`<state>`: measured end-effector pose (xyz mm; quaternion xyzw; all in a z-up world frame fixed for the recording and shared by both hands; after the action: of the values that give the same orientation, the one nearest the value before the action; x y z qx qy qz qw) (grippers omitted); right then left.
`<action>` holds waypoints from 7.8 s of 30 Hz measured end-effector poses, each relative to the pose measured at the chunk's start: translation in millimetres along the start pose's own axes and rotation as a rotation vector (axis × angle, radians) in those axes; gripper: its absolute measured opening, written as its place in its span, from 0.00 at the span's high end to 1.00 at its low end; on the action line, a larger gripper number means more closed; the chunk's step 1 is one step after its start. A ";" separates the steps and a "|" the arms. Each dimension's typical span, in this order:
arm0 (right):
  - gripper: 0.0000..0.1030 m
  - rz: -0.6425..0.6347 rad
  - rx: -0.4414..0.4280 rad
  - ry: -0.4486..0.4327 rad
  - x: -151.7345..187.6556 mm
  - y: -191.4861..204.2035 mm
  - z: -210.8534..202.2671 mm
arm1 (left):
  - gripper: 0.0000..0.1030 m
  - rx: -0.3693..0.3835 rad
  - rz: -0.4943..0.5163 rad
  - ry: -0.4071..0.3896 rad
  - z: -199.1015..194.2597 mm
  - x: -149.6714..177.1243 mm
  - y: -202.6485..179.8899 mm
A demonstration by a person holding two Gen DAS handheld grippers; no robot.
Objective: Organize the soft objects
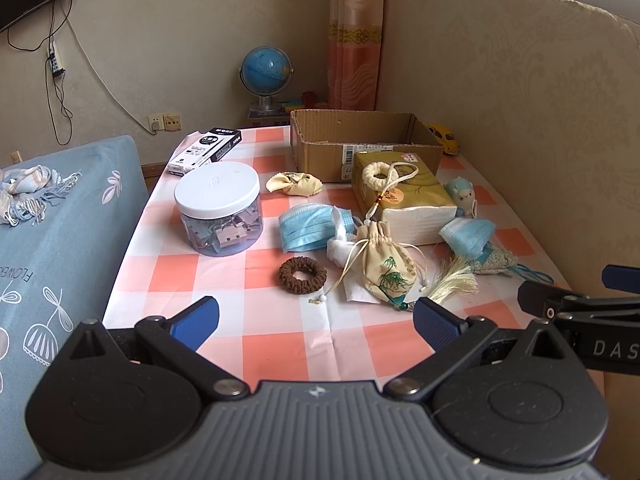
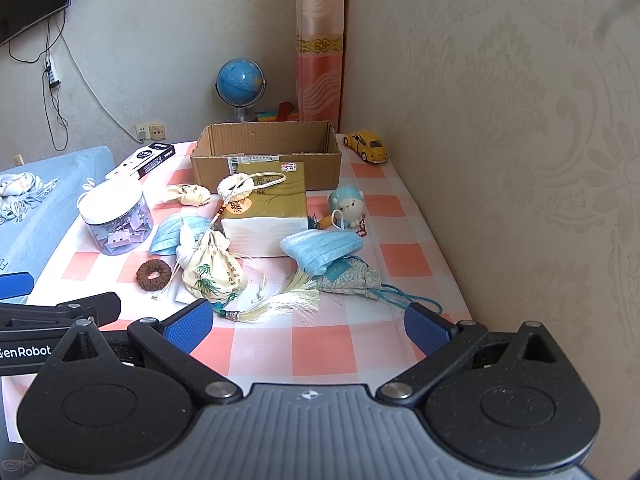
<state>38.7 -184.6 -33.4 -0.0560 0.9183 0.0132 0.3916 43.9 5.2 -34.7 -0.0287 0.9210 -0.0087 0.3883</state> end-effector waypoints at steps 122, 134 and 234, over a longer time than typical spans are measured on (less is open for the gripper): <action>0.34 -0.309 -0.305 0.106 36.8 22.1 108.7 | 0.00 0.102 0.241 0.095 140.4 1.2 27.9; 0.00 -0.337 -0.313 0.081 44.4 28.7 113.1 | 0.00 0.146 0.186 0.084 147.3 3.1 35.2; 0.36 0.138 -0.079 0.249 -309.1 15.3 212.1 | 0.65 0.340 0.334 0.044 96.9 -41.6 35.6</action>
<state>401.6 -126.4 42.1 -0.0093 0.9602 0.0692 0.2704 140.6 43.8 -74.0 0.1903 0.9066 -0.0999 0.3632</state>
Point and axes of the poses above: each gripper's, at about its wrist camera, not at the fingertips, and z roughly the way its jaws point, y to its left, x to its underside, the point moved 6 cm from there along z, roughly the way its jaws point, and after that the axes turned 2 degrees about y, right-handed, at the moved point
